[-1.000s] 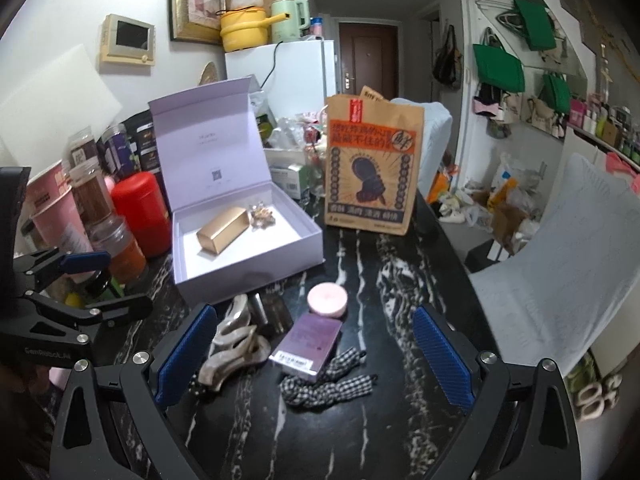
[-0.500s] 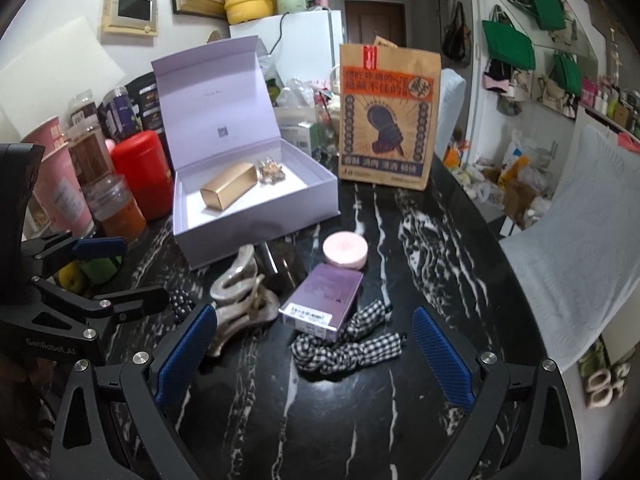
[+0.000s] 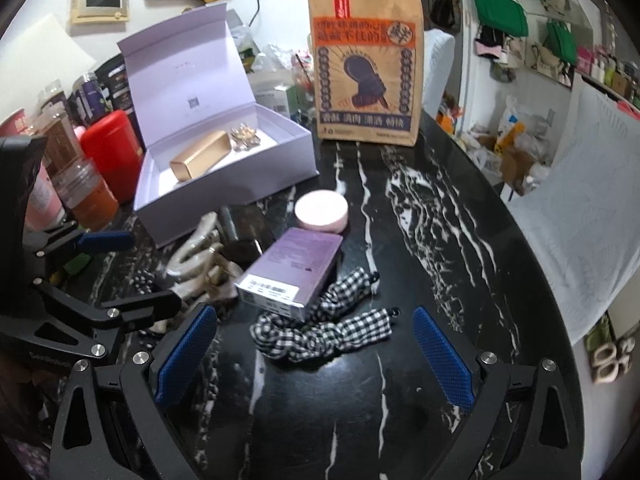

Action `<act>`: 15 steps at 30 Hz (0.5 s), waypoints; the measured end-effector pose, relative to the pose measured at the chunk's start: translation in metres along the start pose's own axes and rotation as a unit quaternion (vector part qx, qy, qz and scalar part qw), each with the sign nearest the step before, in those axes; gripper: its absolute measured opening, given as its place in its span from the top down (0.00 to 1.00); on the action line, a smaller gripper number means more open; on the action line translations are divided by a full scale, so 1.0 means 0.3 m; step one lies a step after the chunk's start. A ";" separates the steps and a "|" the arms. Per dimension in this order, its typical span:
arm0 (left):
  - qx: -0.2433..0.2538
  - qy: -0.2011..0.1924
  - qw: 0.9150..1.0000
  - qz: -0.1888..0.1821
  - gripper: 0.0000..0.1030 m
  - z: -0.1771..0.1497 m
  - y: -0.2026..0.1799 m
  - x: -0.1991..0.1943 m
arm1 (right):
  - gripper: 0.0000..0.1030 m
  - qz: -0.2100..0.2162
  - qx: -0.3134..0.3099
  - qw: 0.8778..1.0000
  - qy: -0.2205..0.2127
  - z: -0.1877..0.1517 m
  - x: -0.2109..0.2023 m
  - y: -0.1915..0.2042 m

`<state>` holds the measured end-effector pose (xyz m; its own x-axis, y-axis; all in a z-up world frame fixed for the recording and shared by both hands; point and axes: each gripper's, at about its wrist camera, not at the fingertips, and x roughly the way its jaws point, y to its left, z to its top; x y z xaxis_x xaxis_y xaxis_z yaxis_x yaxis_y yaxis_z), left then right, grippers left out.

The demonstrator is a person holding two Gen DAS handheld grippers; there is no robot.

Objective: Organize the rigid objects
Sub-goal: 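Withdraw both tools back toward the remaining items on the table, then grasp the white S-shaped clip with the left tool while the right tool grasps the purple EYES box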

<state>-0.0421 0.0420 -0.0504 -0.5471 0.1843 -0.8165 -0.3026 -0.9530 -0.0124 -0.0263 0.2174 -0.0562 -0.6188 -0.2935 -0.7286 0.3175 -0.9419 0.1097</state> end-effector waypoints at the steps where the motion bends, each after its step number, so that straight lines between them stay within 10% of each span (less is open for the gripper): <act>1: 0.002 0.002 1.000 0.001 0.05 0.005 -0.003 0.012 | 0.03 0.000 0.003 1.000 0.005 -0.004 0.013 -0.008; 15: -0.004 0.033 0.999 -0.021 0.19 0.024 0.018 0.100 | 0.03 0.028 0.013 0.999 0.011 0.025 0.066 -0.017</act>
<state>-0.0659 0.0442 -0.0708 -0.4822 0.2082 -0.8509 -0.3174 -0.9469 -0.0518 -0.0457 0.2152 -0.0661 -0.5846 -0.3432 -0.7352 0.3330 -0.9278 0.1683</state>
